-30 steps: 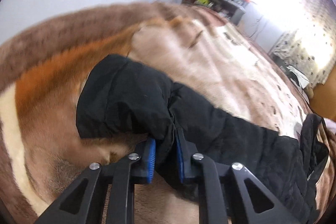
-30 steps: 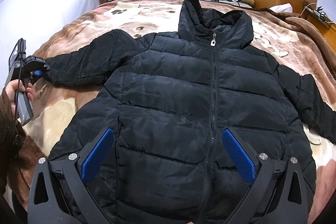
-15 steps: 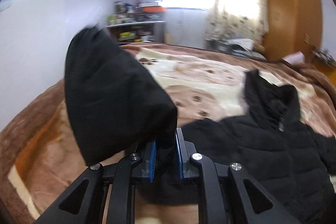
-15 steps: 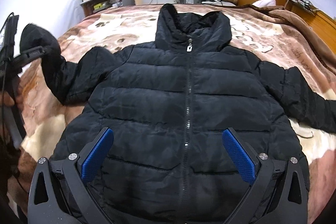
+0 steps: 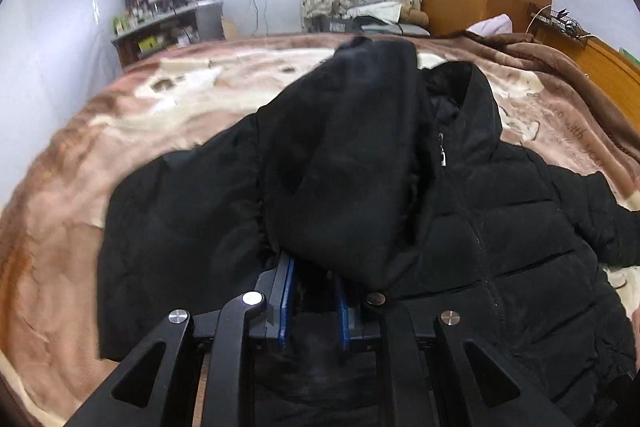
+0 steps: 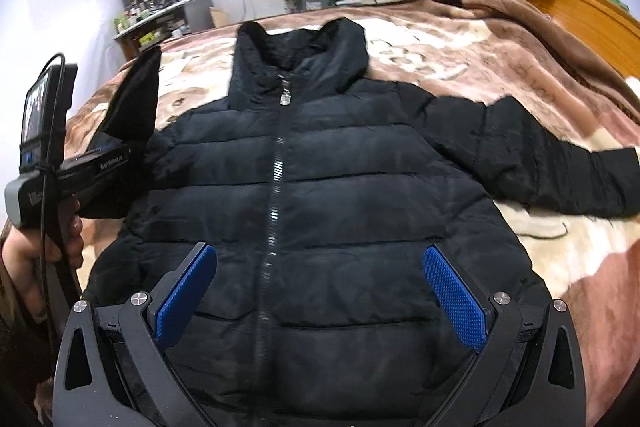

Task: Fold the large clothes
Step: 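Fold the held sleeve across the jacket body with the left tool and release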

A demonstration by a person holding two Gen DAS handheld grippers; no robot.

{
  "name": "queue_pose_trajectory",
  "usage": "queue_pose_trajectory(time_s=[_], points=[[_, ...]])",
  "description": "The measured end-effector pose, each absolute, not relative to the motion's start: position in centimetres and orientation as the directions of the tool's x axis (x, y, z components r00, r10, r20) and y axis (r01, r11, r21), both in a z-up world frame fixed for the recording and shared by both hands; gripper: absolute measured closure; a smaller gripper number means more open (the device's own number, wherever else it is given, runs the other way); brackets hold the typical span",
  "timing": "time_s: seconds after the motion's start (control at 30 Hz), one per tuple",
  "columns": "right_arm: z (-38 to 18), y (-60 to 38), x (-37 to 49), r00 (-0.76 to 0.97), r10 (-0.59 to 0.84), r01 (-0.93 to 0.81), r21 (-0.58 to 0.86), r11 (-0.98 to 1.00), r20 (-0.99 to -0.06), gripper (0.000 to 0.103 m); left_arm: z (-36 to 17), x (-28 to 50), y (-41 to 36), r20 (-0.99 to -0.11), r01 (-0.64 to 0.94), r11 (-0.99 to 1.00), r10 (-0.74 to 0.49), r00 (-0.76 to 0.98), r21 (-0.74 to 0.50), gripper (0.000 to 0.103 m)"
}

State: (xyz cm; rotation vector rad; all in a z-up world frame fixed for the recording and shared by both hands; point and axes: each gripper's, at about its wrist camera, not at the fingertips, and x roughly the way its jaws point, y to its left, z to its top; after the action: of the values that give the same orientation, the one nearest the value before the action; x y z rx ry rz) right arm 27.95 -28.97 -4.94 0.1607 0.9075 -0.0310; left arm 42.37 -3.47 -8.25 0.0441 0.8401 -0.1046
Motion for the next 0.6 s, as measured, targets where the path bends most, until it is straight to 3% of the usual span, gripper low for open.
queue_pose_trajectory(time_s=[0.1,0.17,0.27,0.37,0.47,0.6], points=[[-5.5,-29.5,28.2,0.603,0.045,0.086,0.122,0.989,-0.796,0.000,-9.8,42.7,-3.1,-0.775,0.124,0.991,-0.120,0.620,-0.055,0.077],[-5.7,-29.7,28.7,0.599,0.049,0.081,0.121,0.989,-0.799,0.000,-10.7,42.6,-3.1,-0.794,0.165,0.982,-0.173,0.583,-0.093,0.060],[-6.1,-29.5,29.6,0.589,0.062,0.067,0.125,0.990,-0.805,0.000,-11.0,41.7,-2.4,-0.796,0.208,0.967,-0.242,0.556,-0.148,0.045],[-6.5,-28.7,31.2,0.586,0.093,0.024,0.133,0.991,-0.805,0.000,-9.8,40.2,-1.1,-0.774,0.236,0.960,-0.261,0.576,-0.148,0.041],[-7.3,-27.8,33.6,0.569,0.159,-0.016,0.183,0.983,-0.807,0.000,-8.2,38.8,0.7,-0.738,0.233,0.964,-0.250,0.627,-0.129,0.028],[-7.9,-26.0,36.7,0.565,0.314,-0.093,0.319,0.943,-0.763,0.000,-6.8,38.4,4.2,-0.718,0.169,0.975,-0.221,0.660,-0.146,0.027]])
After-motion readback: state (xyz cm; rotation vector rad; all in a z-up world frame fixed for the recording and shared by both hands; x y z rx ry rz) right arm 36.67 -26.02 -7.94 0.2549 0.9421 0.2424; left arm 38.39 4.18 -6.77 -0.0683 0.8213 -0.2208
